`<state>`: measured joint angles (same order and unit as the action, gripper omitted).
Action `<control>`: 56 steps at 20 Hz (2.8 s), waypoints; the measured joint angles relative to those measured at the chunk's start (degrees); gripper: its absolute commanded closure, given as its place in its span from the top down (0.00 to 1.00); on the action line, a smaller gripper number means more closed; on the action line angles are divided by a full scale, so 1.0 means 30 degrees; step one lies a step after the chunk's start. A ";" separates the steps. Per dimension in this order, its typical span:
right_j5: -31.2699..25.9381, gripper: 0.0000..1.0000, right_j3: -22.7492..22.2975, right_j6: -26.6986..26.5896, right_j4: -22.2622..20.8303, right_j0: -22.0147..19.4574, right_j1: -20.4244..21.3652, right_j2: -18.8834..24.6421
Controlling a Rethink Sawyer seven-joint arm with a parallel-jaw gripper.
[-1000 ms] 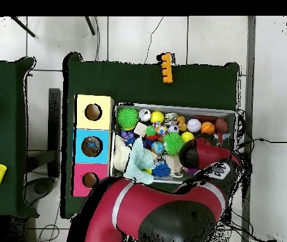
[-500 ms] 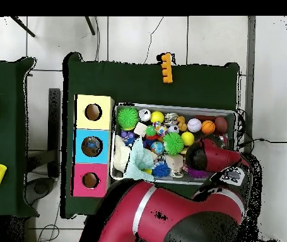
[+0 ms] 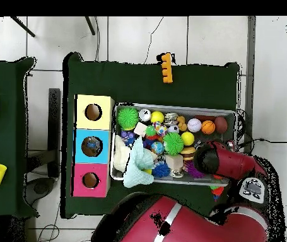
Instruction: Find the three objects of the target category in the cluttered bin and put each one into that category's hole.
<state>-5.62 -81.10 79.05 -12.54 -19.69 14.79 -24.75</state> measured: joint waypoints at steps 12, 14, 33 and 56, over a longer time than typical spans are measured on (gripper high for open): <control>-0.0790 0.00 -0.0744 0.0000 -0.0839 -0.0198 0.1943 0.0894; -0.0790 0.00 -0.0852 0.0000 -0.0933 -0.0210 0.2107 0.0913; -0.0790 0.00 -0.1745 0.0000 -0.1379 -0.2745 0.1890 0.2198; -0.0758 0.00 -0.2038 0.0000 -0.3084 -0.5529 0.2958 0.5639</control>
<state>-7.89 -87.21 79.05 -21.79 -36.28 23.67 -7.84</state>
